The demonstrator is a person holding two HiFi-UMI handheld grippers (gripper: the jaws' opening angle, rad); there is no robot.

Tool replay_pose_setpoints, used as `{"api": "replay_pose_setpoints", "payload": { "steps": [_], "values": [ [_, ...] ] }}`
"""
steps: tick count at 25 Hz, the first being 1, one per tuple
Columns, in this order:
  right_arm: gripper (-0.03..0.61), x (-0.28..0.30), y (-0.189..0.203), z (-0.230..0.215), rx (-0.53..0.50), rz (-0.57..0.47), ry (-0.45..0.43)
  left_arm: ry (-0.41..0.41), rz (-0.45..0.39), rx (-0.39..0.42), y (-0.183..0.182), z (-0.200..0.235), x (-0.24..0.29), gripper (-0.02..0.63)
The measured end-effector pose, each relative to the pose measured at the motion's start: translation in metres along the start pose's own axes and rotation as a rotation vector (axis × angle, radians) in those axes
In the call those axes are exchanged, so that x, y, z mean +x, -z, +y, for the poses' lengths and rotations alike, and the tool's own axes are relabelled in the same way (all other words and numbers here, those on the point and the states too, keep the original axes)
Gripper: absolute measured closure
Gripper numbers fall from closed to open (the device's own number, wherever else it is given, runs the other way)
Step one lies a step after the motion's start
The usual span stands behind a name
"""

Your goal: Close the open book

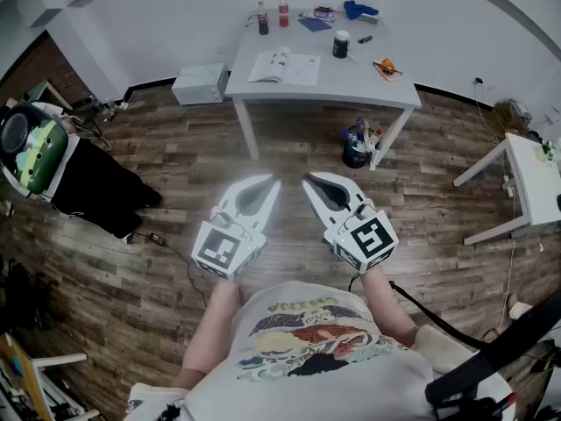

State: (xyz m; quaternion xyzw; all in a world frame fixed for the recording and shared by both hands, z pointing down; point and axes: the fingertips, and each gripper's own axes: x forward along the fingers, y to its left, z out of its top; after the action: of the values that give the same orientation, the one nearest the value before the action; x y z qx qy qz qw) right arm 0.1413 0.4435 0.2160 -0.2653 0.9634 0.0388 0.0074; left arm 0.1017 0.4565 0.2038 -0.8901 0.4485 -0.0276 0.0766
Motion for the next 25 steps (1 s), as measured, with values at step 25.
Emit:
{"api": "replay_pose_setpoints", "payload": {
  "steps": [25],
  "values": [
    [0.549,0.015,0.000,0.027,0.036,0.004,-0.033,-0.005,-0.012,-0.009,-0.004,0.006,-0.024,0.611]
  ]
}}
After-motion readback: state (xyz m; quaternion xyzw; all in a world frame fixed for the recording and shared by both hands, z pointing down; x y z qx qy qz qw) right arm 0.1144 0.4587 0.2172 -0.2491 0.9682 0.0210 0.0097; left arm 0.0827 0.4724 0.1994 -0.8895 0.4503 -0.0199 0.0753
